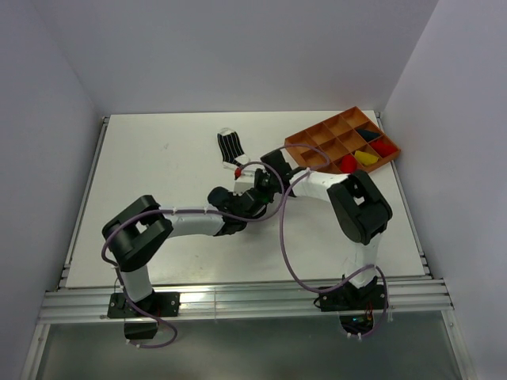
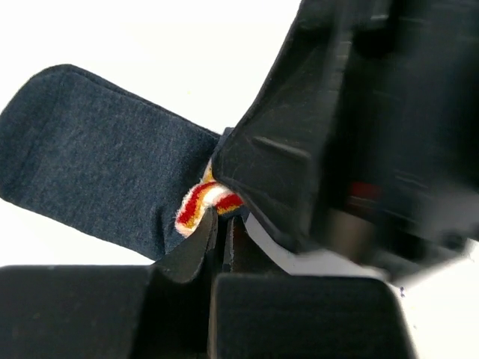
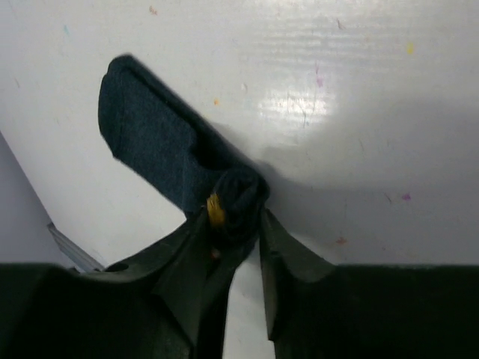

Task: Roll the socks
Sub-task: Roll the sock at the center of the board.

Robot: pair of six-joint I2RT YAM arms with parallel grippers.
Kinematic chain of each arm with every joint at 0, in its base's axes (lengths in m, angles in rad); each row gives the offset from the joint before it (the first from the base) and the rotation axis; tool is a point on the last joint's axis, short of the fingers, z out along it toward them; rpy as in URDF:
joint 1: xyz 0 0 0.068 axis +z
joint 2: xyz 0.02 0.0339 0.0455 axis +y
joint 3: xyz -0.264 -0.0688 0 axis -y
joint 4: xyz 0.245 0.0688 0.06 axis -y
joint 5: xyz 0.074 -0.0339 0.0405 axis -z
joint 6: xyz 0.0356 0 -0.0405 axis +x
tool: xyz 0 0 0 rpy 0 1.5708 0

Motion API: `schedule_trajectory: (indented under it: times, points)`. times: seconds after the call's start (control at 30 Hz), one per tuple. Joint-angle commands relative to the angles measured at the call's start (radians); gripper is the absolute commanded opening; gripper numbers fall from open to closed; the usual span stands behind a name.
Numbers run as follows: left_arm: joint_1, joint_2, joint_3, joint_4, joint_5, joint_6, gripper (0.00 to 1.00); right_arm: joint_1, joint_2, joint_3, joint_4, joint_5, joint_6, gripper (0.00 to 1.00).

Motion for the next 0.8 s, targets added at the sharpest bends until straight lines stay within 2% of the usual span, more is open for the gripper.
schedule_trajectory:
  times: [0.0, 0.07, 0.23, 0.43, 0.53, 0.63, 0.77]
  points:
    - [0.067, -0.010, -0.083, -0.062, 0.176, 0.001, 0.01, -0.021, -0.133, -0.037, 0.058, -0.055, 0.013, 0.41]
    - [0.095, -0.040, -0.124, -0.025, 0.285, -0.010, 0.01, -0.030, -0.161, -0.060, 0.083, -0.032, 0.018, 0.53]
    - [0.196, -0.091, -0.160, 0.067, 0.509, -0.041, 0.01, -0.055, -0.224, -0.147, 0.159, 0.005, 0.065, 0.67]
    - [0.332, -0.091, -0.210, 0.199, 0.849, -0.133, 0.01, -0.046, -0.213, -0.210, 0.242, 0.003, 0.113, 0.68]
    - [0.388, -0.083, -0.233, 0.235, 0.939, -0.179, 0.01, -0.026, -0.199, -0.221, 0.250, 0.018, 0.131, 0.70]
    - [0.432, -0.065, -0.270, 0.342, 1.044, -0.263, 0.01, -0.012, -0.179, -0.236, 0.265, 0.029, 0.157, 0.72]
    - [0.467, -0.025, -0.314, 0.435, 1.109, -0.335, 0.01, -0.003, -0.133, -0.239, 0.296, 0.019, 0.177, 0.72]
